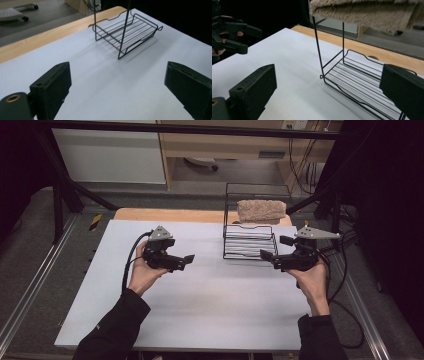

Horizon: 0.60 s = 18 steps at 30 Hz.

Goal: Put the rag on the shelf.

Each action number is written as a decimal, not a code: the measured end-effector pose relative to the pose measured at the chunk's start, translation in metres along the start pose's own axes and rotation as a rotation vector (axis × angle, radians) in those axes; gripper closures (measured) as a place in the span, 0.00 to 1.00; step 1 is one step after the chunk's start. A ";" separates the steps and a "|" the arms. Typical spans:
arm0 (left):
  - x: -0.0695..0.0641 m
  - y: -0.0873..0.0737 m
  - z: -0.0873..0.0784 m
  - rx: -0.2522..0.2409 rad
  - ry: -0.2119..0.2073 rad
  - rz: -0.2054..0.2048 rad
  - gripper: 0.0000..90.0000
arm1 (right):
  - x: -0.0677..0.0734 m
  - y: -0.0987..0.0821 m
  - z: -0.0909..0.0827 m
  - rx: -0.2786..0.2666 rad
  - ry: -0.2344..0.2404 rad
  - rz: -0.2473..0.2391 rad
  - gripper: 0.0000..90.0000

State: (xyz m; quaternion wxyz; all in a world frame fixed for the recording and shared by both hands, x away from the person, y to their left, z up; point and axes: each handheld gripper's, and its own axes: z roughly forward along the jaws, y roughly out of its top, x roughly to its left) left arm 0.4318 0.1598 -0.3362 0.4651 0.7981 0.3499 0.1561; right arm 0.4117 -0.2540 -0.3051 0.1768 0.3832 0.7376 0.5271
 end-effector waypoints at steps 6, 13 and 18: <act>0.009 -0.031 -0.014 0.006 0.013 -0.018 0.06 | 0.001 -0.021 0.003 0.018 0.006 0.007 0.01; 0.019 -0.067 -0.027 0.018 0.021 -0.041 0.07 | 0.001 -0.051 0.004 0.033 0.027 0.028 0.00; 0.024 -0.091 -0.035 0.032 0.028 -0.053 0.08 | -0.001 -0.073 0.004 0.046 0.038 0.044 0.00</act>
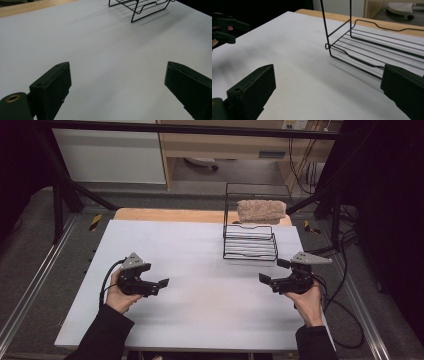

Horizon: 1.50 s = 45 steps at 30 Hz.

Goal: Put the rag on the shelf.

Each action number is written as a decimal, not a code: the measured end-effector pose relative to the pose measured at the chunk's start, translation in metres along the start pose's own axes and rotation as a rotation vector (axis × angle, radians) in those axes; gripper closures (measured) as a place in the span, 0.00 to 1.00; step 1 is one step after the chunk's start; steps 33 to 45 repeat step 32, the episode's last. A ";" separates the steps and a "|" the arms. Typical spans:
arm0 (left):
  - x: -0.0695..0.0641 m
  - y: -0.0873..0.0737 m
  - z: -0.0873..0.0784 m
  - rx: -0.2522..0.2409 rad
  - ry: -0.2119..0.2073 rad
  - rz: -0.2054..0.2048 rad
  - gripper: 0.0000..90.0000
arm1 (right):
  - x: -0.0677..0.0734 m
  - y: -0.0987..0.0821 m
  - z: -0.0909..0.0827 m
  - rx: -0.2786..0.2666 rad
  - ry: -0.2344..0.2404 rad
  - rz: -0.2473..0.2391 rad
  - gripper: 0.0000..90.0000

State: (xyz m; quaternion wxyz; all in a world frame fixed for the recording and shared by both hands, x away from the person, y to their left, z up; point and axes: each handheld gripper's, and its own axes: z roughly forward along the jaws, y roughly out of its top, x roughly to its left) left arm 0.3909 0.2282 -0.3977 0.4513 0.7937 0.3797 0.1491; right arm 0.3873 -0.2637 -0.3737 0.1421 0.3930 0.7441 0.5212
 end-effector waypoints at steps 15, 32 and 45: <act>0.015 -0.046 -0.018 0.023 0.037 -0.016 0.08 | -0.008 -0.057 -0.004 0.073 0.022 0.013 0.00; 0.020 -0.064 -0.022 0.025 0.040 -0.041 0.08 | -0.008 -0.077 -0.004 0.116 0.011 0.007 0.00; 0.020 -0.064 -0.022 0.025 0.040 -0.041 0.08 | -0.008 -0.077 -0.004 0.116 0.011 0.007 0.00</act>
